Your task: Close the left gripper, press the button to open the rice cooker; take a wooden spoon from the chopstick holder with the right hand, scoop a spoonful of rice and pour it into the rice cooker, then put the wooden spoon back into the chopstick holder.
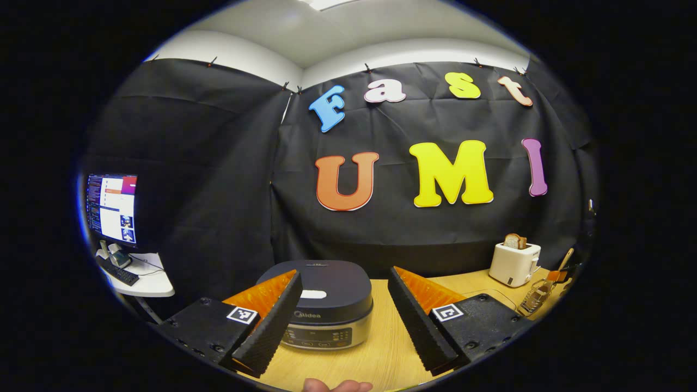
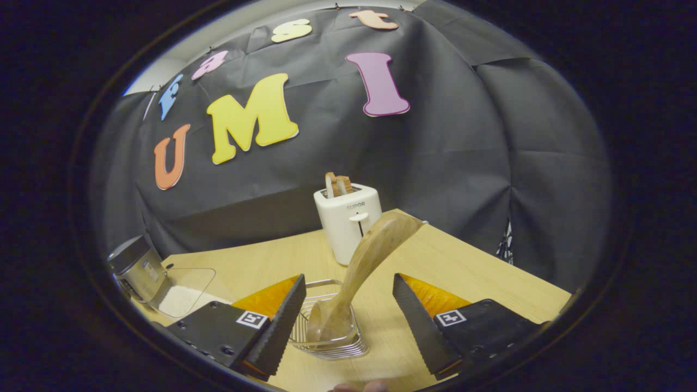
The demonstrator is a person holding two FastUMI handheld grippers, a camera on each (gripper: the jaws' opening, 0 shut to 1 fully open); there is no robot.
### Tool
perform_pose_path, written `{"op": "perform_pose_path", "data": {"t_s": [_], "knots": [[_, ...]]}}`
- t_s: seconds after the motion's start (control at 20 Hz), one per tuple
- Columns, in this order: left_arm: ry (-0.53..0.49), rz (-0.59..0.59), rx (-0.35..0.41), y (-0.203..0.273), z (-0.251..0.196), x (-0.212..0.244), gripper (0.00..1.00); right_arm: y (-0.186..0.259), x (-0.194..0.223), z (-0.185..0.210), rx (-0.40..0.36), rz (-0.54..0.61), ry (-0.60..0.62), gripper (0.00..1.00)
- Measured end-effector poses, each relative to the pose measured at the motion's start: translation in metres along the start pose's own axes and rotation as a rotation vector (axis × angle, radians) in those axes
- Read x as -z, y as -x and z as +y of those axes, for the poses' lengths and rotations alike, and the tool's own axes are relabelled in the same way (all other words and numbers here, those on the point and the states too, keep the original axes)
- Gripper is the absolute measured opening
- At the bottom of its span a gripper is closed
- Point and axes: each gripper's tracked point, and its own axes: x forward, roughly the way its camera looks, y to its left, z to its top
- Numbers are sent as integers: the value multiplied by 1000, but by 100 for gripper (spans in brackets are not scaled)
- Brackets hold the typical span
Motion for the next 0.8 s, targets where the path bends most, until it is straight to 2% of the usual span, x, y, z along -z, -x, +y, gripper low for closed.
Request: {"op": "perform_pose_path", "data": {"t_s": [0.1,0.15,0.3,0.35,0.4,0.45,0.5,0.55,0.6,0.7,0.8], "knots": [[1,80,15,-25,17,-6,91,2,0,-1,-1,-5,1,92],[-15,129,18,-37,24,-5,83,2,1,-2,-3,-5,3,96],[-80,282,23,-57,40,10,66,4,1,-1,-11,-10,12,92],[-79,333,26,-63,42,19,58,4,2,-1,-13,-12,13,92],[-70,385,37,-68,44,29,53,3,2,-1,-16,-10,11,96],[-65,430,41,-71,44,36,42,3,3,0,-20,-9,9,92],[-62,478,39,-72,45,44,36,2,3,0,-23,-7,6,92],[-57,504,45,-74,45,50,22,3,4,-1,-23,-10,3,96],[-54,528,44,-75,45,55,23,2,3,-2,-21,-11,2,92],[-53,565,54,-76,41,61,15,0,2,-2,-21,-14,5,96],[-47,597,62,-73,39,68,10,0,3,-3,-22,-14,7,92]]}}
